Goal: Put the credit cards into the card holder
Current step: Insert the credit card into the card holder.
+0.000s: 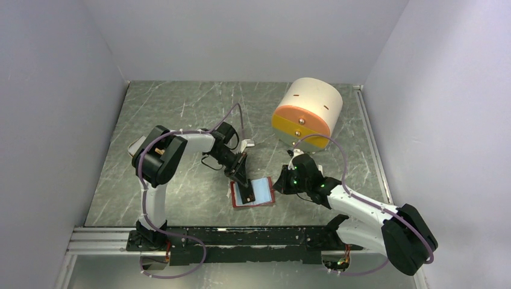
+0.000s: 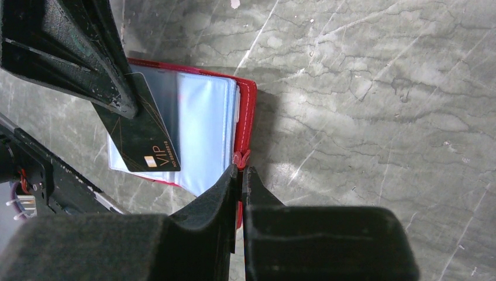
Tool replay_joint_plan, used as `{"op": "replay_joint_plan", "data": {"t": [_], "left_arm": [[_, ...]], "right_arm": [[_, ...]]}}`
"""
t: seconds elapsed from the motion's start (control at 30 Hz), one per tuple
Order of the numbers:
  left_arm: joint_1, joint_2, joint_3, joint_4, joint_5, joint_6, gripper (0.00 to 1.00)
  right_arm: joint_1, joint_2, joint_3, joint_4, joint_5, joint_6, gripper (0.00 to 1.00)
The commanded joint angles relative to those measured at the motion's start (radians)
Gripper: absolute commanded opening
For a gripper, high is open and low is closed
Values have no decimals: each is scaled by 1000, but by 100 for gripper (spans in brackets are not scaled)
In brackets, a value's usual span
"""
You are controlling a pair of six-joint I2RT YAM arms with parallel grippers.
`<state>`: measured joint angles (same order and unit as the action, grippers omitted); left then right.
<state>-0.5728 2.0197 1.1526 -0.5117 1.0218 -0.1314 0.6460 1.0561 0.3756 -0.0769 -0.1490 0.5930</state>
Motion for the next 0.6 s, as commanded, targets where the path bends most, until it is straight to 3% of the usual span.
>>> {"op": "replay_joint_plan", "data": {"t": [0.0,0.57], "left_arm": [[5,-2,-17,42,13,-3,9],[24,-1,-103,231,43,-166,9]], "right_arm": [[-11,-3,-3,15,-7,-4,5],[-11,-19,-9,13,-9,-2,6]]}}
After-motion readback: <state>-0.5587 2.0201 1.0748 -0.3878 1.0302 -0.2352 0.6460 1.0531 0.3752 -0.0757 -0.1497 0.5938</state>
